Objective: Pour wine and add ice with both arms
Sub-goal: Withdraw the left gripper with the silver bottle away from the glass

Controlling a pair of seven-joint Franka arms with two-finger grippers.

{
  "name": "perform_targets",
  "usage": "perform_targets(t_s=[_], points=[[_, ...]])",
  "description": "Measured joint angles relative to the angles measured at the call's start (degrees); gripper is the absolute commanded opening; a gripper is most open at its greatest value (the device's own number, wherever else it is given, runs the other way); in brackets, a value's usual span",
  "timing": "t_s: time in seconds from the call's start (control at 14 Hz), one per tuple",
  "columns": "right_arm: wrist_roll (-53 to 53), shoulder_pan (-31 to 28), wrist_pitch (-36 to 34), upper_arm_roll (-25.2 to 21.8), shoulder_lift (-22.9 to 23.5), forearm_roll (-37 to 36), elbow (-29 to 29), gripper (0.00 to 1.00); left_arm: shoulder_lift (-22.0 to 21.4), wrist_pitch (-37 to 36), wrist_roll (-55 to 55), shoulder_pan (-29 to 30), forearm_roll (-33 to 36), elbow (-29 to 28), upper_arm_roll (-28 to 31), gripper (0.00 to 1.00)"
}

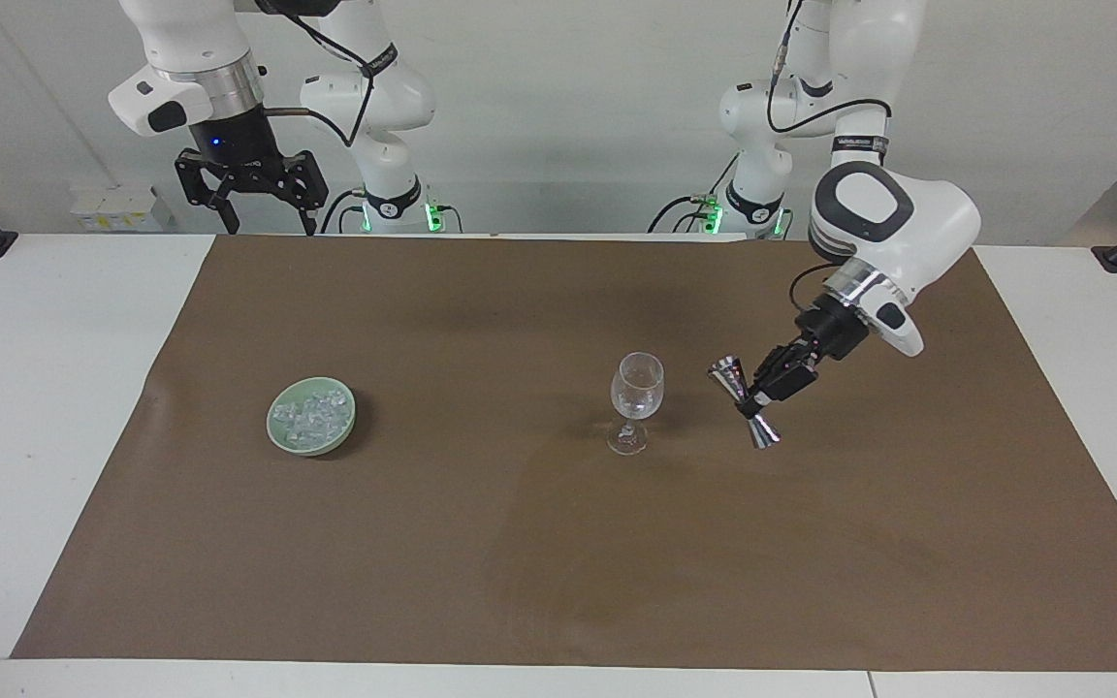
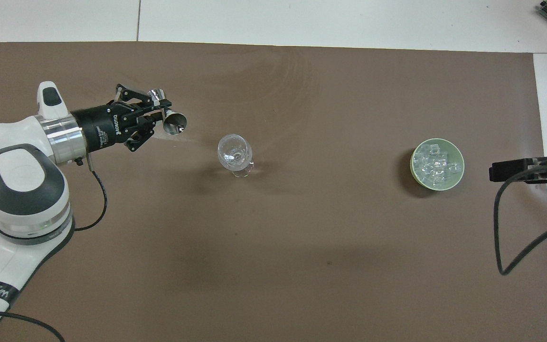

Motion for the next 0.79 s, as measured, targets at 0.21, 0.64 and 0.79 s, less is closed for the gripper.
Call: perform_targets(t_s=[0.21, 0.64, 0.79], points=[[0.00, 0.00, 0.00, 0.00, 0.00, 0.00, 0.00, 1.00, -0.19, -12.14, -1.12, 9.84, -0.02, -0.95, 0.22, 0.00], [0.00, 0.00, 0.00, 0.00, 0.00, 0.00, 0.00, 1.00, 4.07, -28.86, -6.44, 24.89, 0.00, -2.22, 0.70, 0.00], [0.00, 0.00, 0.00, 0.00, 0.00, 0.00, 0.00, 1.00, 6.56, -31.67, -8.76, 27.10, 1.01, -1.77, 0.81, 0.00]])
